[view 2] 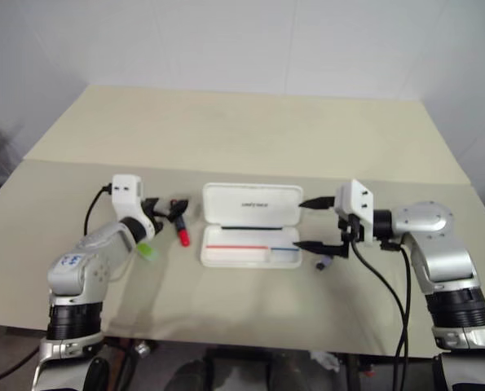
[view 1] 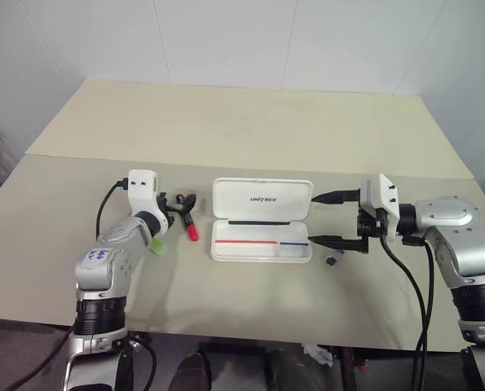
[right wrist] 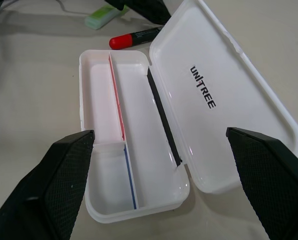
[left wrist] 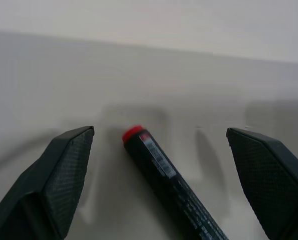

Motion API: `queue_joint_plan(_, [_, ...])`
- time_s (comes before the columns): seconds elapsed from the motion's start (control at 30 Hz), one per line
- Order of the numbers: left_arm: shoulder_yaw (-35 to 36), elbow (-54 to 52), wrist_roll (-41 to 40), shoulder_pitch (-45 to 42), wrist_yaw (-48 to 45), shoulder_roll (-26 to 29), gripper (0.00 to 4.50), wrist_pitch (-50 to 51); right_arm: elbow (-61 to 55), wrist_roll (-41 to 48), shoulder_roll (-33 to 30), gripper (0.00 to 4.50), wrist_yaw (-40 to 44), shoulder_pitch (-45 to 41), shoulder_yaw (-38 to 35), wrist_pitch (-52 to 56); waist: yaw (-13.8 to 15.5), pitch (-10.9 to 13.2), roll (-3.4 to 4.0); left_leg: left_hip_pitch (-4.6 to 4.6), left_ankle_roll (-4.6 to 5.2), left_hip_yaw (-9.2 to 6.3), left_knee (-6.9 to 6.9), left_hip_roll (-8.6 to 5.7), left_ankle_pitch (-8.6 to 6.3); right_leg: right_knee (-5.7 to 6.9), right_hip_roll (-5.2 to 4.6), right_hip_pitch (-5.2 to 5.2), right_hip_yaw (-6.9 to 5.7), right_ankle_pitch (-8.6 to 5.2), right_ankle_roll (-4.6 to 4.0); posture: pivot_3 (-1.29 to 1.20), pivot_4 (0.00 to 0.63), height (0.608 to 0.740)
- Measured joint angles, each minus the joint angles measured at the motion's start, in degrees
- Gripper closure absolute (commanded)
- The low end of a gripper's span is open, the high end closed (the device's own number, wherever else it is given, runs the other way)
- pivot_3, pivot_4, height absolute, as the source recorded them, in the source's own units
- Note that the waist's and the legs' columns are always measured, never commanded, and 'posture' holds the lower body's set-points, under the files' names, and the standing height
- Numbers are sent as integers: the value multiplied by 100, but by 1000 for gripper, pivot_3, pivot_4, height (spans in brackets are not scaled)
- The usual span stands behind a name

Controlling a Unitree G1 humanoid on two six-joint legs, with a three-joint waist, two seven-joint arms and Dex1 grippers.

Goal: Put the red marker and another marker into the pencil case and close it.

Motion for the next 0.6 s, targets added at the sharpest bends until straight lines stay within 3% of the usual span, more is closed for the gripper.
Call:
queue_joint_plan(0.2, [162, 11, 16, -280, 574, -313, 0, 753, 94, -62, 0, 39, -10, -32, 2, -99, 14, 0, 0, -1, -1, -1, 2, -1, 1, -1, 0, 1, -1, 0, 1, 0, 150, 740])
queue_joint_plan(0.43, [169, 233, 27, -578, 624, -309, 0, 1215, 95, -115, 8, 39, -38, -79, 7, -118, 54, 0, 0, 3, -5, -2, 4, -3, 5, 2, 1, 4, -1, 2, 3, 0, 150, 740])
queue_joint_plan(0.53, [155, 374, 76, -705, 595, -268, 604, 1318, 96, -118, 22, 0, -72, -85, 7, -138, 76, 0, 0, 11, -5, -2, 4, -3, 5, 2, 1, 12, -1, 2, 3, 0, 150, 740])
queue_joint_plan(0.6, [182, 501, 134, -786, 614, -253, 1278, 1343, 96, -121, 39, 0, -90, -86, 9, -154, 90, 0, 0, 20, -5, -3, 4, -3, 5, 0, 1, 23, -2, 2, 3, 0, 150, 740])
